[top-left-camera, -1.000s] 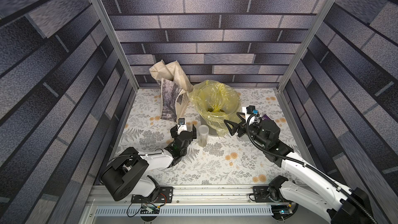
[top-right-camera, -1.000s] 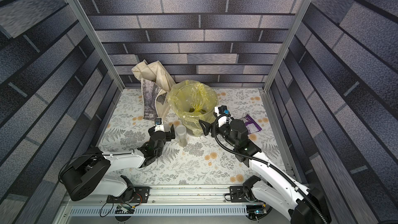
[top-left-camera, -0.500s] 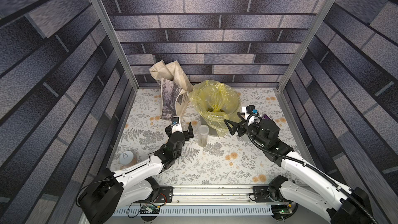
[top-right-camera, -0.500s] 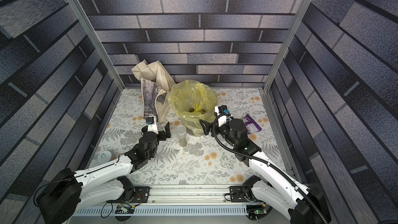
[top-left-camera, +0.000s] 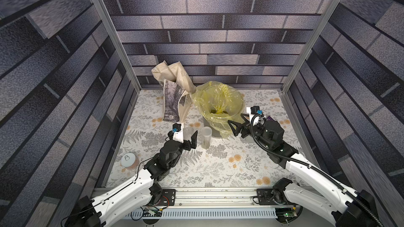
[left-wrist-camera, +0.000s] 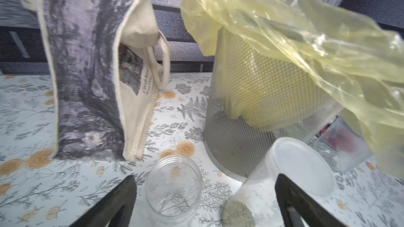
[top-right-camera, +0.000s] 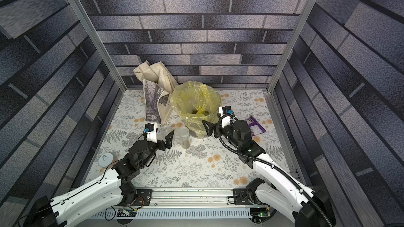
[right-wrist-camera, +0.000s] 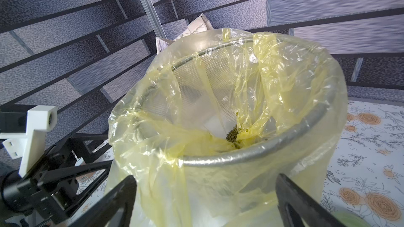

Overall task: Empty moldy mung beans from jars
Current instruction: Move the jar to the center of the board.

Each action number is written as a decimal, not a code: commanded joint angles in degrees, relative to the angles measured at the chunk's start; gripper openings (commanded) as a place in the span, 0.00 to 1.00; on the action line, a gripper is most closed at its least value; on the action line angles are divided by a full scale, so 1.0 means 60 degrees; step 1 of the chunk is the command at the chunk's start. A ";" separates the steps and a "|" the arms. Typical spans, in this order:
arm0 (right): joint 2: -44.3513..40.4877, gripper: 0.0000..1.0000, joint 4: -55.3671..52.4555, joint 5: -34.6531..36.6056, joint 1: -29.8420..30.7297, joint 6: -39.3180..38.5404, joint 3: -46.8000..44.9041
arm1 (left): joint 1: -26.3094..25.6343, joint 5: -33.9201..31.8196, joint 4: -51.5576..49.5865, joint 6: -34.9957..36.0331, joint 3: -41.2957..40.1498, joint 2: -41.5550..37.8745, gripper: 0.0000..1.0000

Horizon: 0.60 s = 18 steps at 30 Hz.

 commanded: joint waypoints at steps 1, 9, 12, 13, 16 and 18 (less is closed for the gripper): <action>0.0000 1.00 0.0528 -0.0103 -0.0045 0.0270 -0.0120 | -0.0295 0.1078 -0.0408 0.0617 0.0321 0.0162 1.00; -0.0082 1.00 0.0604 -0.0282 -0.0049 0.0424 -0.0267 | -0.0780 0.1471 -0.0356 0.0819 0.0964 0.0816 1.00; -0.0057 1.00 0.0619 -0.0355 -0.0049 0.0426 -0.0289 | -0.0922 0.1349 -0.0195 0.0848 0.1120 0.1213 1.00; -0.0053 1.00 0.0654 -0.0348 -0.0045 0.0424 -0.0312 | -0.0937 0.1378 -0.0040 0.0852 0.1120 0.1344 1.00; -0.0087 1.00 0.0757 -0.0411 -0.0041 0.0424 -0.0369 | -0.0952 0.1476 0.0291 0.0822 0.1189 0.1707 1.00; -0.0092 1.00 0.0780 -0.0472 -0.0049 0.0408 -0.0397 | -0.0952 0.1478 0.0424 0.0808 0.1277 0.1934 1.00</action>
